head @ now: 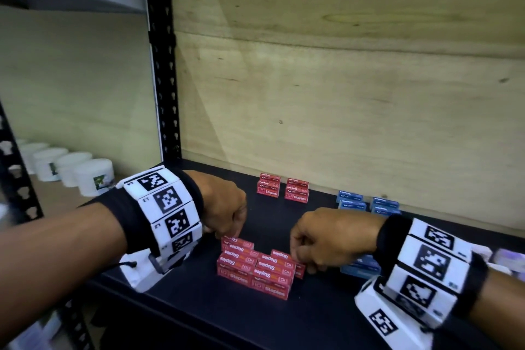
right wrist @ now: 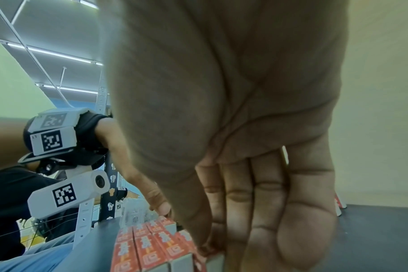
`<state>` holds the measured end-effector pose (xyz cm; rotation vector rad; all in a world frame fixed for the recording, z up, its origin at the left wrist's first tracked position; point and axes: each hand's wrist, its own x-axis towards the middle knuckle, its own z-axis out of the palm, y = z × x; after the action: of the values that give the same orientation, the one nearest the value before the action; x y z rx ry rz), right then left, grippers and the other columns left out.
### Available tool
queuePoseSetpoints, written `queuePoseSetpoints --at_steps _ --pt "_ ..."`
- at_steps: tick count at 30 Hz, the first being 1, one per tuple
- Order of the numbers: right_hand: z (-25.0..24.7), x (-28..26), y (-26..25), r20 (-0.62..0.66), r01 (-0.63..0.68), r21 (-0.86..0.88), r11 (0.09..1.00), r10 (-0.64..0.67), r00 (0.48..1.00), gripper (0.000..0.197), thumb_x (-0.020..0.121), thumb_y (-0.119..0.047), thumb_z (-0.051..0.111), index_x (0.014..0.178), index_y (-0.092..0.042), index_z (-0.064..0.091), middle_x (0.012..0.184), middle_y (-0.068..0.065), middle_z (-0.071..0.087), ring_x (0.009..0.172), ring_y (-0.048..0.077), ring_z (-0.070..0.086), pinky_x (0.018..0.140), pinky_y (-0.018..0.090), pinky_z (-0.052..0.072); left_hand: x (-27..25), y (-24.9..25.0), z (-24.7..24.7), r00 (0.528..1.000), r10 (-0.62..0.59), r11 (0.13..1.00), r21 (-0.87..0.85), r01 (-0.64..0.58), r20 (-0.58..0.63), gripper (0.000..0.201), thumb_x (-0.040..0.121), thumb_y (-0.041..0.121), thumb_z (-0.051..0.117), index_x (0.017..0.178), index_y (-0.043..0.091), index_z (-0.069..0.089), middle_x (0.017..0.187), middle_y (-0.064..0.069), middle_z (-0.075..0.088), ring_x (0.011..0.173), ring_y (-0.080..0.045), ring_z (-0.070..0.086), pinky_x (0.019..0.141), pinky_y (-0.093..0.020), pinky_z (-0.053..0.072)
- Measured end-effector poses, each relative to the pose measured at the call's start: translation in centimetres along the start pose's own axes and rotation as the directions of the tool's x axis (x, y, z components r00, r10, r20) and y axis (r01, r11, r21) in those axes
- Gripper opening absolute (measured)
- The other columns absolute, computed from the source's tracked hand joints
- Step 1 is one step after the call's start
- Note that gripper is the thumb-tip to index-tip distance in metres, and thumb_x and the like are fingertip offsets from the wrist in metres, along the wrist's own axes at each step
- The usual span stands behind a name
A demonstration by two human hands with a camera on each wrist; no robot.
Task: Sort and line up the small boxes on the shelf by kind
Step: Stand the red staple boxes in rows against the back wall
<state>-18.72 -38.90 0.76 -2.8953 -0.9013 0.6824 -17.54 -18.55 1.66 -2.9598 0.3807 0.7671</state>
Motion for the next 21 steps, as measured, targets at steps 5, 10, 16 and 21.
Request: queuePoseSetpoints --at_steps 5,10,16,21 --pt "0.0 0.4 -0.7 -0.027 0.025 -0.031 0.999 -0.025 0.999 0.020 0.101 -0.027 0.051 0.105 -0.023 0.070 0.077 -0.013 0.069 0.060 -0.004 0.057 0.059 0.015 0.039 0.3 0.9 0.0 1.000 0.025 1.000 -0.014 -0.025 -0.007 0.020 0.090 0.014 0.060 0.097 0.026 0.074 0.089 0.008 0.074 0.081 -0.008 0.067 0.079 -0.026 0.056" --pt "0.1 0.7 -1.0 -0.030 0.031 -0.064 0.997 -0.033 0.999 0.020 0.100 -0.028 0.052 0.105 -0.023 0.071 0.076 -0.011 0.069 0.061 -0.002 0.056 0.060 0.018 0.041 0.5 1.6 0.1 0.999 0.042 0.999 0.003 -0.042 -0.010 0.017 0.091 0.016 0.061 0.097 0.025 0.073 0.092 0.007 0.074 0.086 -0.009 0.068 0.080 -0.026 0.056" --pt "-0.1 1.1 -1.1 -0.005 0.041 -0.079 0.996 -0.042 0.999 0.019 0.100 -0.029 0.052 0.107 -0.022 0.069 0.089 -0.005 0.076 0.071 0.003 0.060 0.064 0.020 0.043 0.6 1.8 -0.1 0.998 0.062 0.998 0.022 -0.062 0.019 0.014 0.092 0.021 0.063 0.102 0.024 0.072 0.098 0.005 0.074 0.091 -0.008 0.068 0.085 -0.026 0.055" --pt "-0.6 1.5 -0.8 0.048 0.034 -0.075 0.997 -0.030 0.998 0.022 0.100 -0.035 0.051 0.107 -0.023 0.069 0.090 -0.006 0.076 0.078 0.007 0.067 0.075 0.023 0.050 0.8 1.9 -0.5 0.999 0.019 0.999 0.028 -0.021 0.042 0.015 0.093 0.023 0.062 0.104 0.026 0.072 0.101 0.006 0.074 0.094 -0.010 0.068 0.087 -0.028 0.055"
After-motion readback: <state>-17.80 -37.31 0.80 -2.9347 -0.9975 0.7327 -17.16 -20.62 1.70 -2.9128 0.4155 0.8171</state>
